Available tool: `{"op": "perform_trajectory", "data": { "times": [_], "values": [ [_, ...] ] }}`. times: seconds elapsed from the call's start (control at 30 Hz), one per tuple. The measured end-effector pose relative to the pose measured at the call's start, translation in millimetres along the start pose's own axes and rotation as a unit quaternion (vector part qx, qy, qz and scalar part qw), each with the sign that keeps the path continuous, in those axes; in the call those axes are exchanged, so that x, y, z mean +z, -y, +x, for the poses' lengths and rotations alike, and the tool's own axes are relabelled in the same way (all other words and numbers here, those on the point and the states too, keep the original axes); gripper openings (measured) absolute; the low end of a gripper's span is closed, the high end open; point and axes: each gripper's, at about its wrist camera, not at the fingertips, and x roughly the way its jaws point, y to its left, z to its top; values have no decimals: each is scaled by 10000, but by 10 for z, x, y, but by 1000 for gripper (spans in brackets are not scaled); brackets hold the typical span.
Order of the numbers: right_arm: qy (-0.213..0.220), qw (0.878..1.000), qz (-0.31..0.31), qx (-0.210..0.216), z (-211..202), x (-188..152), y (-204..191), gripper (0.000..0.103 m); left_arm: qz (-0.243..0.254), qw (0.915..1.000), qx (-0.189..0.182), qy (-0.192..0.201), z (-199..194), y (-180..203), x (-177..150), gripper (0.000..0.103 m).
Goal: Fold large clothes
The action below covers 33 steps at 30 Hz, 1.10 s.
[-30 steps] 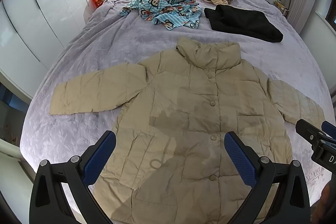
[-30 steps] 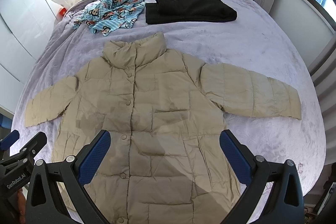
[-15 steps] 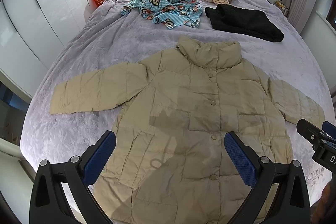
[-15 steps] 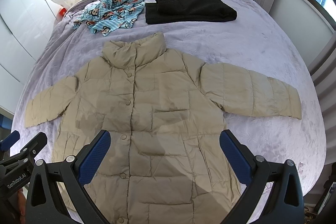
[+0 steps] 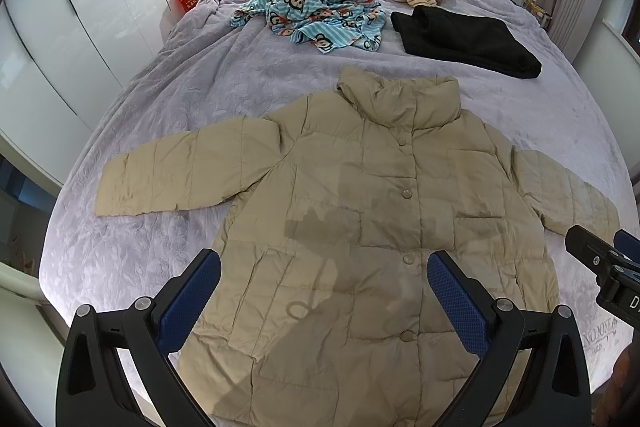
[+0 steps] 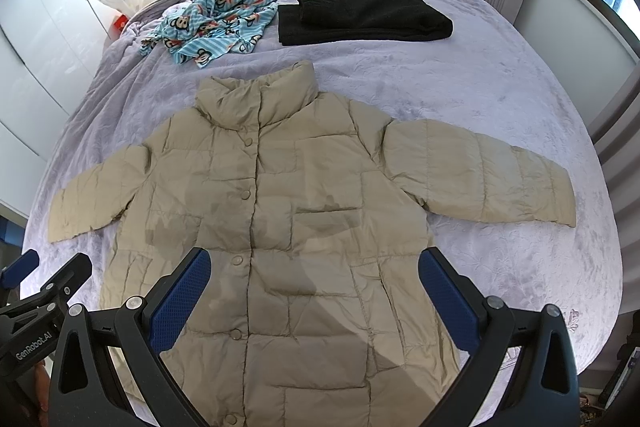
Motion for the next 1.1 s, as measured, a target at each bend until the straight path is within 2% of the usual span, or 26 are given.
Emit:
{"op": "perform_trajectory", "data": {
  "times": [1.1],
  "values": [
    [-35, 10000, 19, 7, 12, 7, 16, 103, 13, 10000, 7, -8, 4, -5, -6, 103]
  ]
}}
